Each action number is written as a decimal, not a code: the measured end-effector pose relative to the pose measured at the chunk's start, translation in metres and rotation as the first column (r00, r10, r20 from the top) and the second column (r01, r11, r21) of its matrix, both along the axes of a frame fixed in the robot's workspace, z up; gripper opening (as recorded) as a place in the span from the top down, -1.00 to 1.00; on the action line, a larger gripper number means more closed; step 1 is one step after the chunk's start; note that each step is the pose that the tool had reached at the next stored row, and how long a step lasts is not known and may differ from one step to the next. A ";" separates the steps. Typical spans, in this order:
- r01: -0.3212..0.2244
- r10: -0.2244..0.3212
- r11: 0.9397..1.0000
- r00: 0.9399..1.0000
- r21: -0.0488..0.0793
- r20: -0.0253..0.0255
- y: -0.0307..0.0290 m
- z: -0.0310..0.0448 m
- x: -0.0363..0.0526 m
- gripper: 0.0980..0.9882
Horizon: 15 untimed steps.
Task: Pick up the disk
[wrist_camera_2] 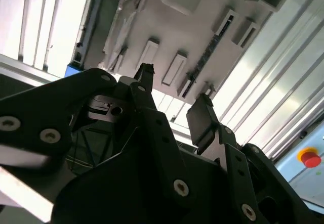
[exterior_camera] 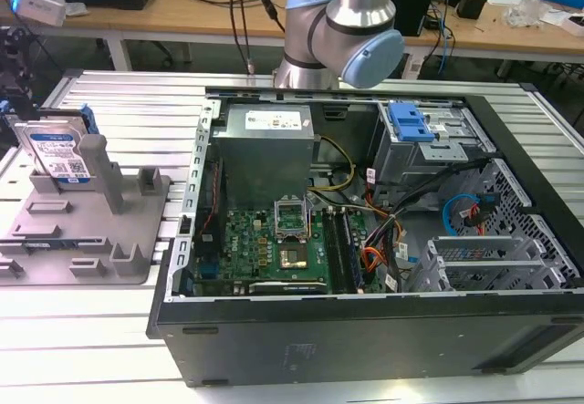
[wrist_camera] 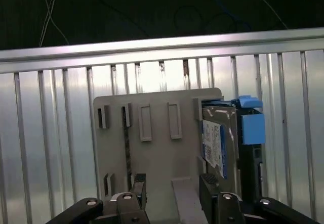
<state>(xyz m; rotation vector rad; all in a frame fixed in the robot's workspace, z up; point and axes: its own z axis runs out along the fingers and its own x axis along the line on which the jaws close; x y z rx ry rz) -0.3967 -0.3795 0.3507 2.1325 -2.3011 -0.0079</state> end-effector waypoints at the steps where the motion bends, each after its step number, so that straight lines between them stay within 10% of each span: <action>1: 0.000 0.000 1.000 1.000 0.000 0.000 0.0060 -0.0001 -0.0005 0.00; 9: -0.003 0.003 1.000 1.000 -0.001 0.000 0.0551 -0.0001 -0.0040 0.00; 15: -0.009 0.009 1.000 1.000 -0.001 0.000 0.0688 -0.0012 -0.0202 0.00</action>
